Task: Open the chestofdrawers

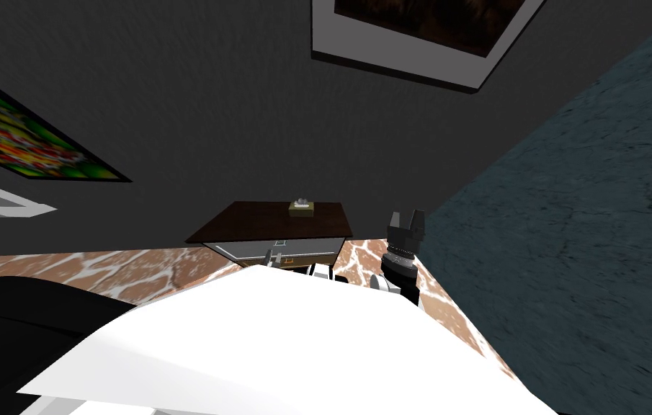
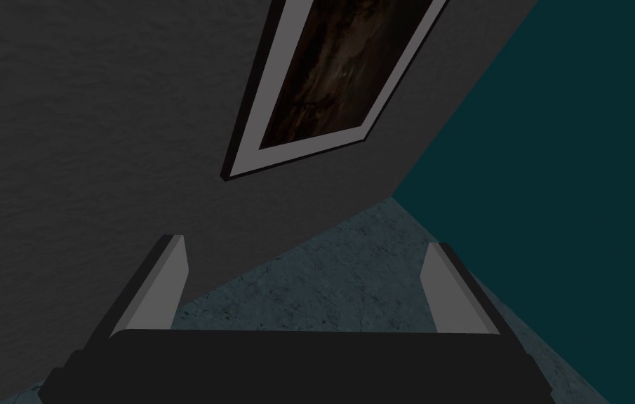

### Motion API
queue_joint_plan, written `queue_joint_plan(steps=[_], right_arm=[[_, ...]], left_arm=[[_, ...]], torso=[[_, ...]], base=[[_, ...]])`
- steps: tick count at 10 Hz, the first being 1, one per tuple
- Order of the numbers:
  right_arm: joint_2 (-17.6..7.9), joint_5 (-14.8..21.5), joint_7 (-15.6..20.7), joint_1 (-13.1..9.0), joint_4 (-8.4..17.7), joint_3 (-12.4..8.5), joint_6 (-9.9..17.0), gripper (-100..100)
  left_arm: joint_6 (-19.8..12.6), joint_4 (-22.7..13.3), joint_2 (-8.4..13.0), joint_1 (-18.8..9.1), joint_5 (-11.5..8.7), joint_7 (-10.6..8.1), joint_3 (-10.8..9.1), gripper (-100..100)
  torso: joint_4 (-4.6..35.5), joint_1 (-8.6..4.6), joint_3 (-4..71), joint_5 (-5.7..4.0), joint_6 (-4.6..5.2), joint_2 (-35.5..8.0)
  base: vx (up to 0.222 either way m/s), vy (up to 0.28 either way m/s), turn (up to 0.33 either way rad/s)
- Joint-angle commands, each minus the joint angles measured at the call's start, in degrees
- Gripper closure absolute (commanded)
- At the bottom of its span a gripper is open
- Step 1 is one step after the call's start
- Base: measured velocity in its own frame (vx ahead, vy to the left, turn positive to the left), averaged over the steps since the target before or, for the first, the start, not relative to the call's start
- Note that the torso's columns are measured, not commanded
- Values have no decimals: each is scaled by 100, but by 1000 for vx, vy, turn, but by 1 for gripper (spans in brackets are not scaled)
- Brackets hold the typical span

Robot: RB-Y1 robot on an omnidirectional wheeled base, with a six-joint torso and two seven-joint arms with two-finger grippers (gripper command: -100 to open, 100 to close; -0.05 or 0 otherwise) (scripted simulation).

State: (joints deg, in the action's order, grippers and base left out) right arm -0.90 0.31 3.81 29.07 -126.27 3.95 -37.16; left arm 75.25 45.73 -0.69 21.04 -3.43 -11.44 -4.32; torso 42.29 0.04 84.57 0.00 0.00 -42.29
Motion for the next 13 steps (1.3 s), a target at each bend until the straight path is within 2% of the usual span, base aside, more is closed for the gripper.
queue_joint_plan(steps=[1, 4, 5, 6, 9, 10, 11, 12, 13], right_arm=[[0, 0, 0, 0, 0, 0, 0, 0], [0, 0, 0, 0, 0, 0, 0, 0], [0, 0, 0, 0, 0, 0, 0, 0], [0, 0, 0, 0, 0, 0, 0, 0], [0, 0, 0, 0, 0, 0, 0, 0], [0, 0, 0, 0, 0, 0, 0, 0], [0, 0, 0, 0, 0, 0, 0, 0], [0, 0, 0, 0, 0, 0, 0, 0], [0, 0, 0, 0, 0, 0, 0, 0]], left_arm=[[-273, 236, 42, -35, -17, -13, -14, -100], [-615, 532, 95, -79, -38, -29, -31, -100], [-550, 486, 85, -76, -35, -25, -30, -100], [-410, 354, 63, -53, -25, -20, -21, 100], [-68, 59, 11, -9, -4, -3, -3, 100], [0, 0, 0, 0, 0, 0, 0, 100], [-65, 26, 19, -22, -8, -12, -8, 100], [-52, 19, 250, -26, -8, -10, -8, -100], [-73, 33, 398, -27, -8, -9, -7, -100]], torso=[[-1, -4, 2, -1, 0, 4], [0, -5, 0, -1, 0, 1], [0, -4, 0, 0, 0, 0], [0, -2, 0, 0, -1, 0], [0, -2, 0, 0, 0, 1], [0, -3, 0, 0, 0, 0], [0, -5, 0, 0, 0, 0], [0, -7, 0, -1, 0, 1], [0, -7, 0, -2, 0, 0]], base=[[-2, -11, 6], [-1, -12, 6], [0, -6, 0], [1, 5, -7], [2, 13, -6], [0, 15, -4], [-1, 6, -1], [0, 0, 0], [-3, -5, 2]])
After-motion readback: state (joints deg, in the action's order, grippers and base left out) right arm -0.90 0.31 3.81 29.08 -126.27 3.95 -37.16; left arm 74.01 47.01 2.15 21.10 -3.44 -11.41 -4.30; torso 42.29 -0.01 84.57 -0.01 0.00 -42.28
